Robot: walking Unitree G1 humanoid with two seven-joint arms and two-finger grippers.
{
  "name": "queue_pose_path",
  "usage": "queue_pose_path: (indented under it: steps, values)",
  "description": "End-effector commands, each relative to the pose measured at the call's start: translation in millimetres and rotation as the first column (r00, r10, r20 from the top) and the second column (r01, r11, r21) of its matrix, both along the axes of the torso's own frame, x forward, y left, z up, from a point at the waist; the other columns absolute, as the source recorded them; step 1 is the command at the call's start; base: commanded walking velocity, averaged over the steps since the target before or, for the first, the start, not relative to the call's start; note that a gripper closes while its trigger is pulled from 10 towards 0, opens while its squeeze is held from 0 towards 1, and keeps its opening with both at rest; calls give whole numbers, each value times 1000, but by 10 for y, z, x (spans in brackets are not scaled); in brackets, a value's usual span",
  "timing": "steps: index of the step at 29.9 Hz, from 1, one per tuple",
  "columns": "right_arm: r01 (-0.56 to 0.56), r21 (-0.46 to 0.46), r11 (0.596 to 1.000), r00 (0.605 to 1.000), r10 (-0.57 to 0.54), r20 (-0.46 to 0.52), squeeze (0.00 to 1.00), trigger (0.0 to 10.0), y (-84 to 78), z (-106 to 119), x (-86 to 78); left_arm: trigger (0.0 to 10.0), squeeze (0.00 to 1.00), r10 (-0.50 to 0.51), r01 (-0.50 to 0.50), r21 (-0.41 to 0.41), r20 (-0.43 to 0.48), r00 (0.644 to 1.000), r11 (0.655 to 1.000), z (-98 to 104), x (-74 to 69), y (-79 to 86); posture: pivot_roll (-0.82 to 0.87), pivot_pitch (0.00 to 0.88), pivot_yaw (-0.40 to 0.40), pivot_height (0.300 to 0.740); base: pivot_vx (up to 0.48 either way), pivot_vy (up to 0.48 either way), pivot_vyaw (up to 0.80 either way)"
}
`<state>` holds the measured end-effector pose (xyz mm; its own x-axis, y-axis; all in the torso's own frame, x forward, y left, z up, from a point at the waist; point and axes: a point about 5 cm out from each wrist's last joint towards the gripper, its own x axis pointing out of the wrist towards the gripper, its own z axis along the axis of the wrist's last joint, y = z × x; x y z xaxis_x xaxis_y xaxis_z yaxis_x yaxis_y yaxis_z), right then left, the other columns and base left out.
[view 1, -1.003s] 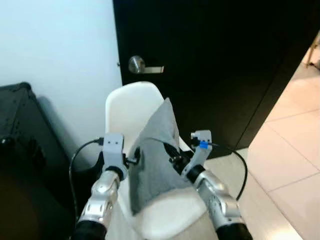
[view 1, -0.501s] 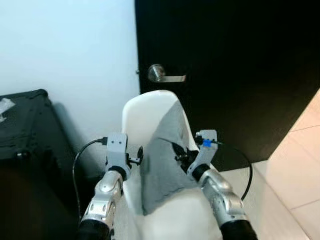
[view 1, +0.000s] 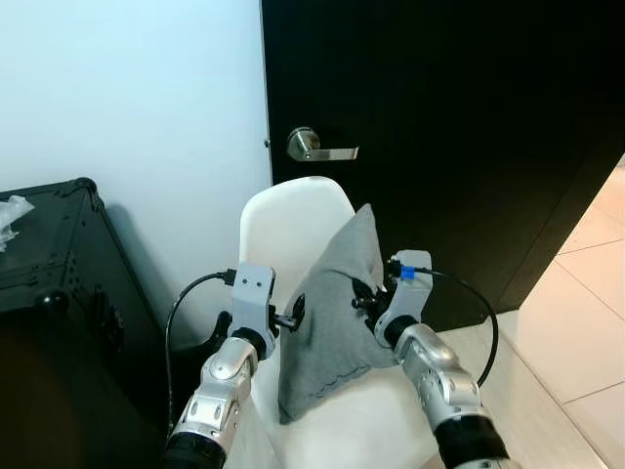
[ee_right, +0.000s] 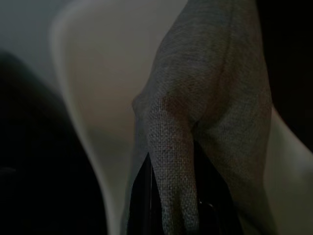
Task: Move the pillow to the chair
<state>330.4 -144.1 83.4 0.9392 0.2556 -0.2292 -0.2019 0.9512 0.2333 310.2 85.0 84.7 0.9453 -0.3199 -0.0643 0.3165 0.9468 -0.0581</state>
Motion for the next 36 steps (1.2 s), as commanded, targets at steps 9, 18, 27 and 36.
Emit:
queue_pose_path:
  steps: [9, 18, 27, 36]
  values:
    - [-39, -19, 999, 999, 39, -21, 0, 10000, 142, 6, 86, 10000, 0, 29, -29, 37, -8, 1000, 999, -31, -19, 93, -67, 44, 21, 625, 0, 0, 0]
    - [-5, -116, 993, 998, -3, -69, 0, 10000, 154, -26, 189, 10000, 0, 92, -92, 54, 1, 996, 994, -21, -22, 182, -54, 58, 18, 580, 0, 0, 0]
    - [-82, -229, 970, 977, 33, -209, 0, 10000, 166, -233, 137, 10000, 0, 103, -103, 65, -3, 995, 993, -38, -56, 203, -48, 69, 15, 575, 0, 0, 0]
    - [-150, -263, 953, 973, 96, -209, 0, 10000, 194, -242, 131, 10000, 0, 104, -103, 65, -5, 995, 993, -36, -50, 185, -55, 64, 15, 575, 0, 0, 0]
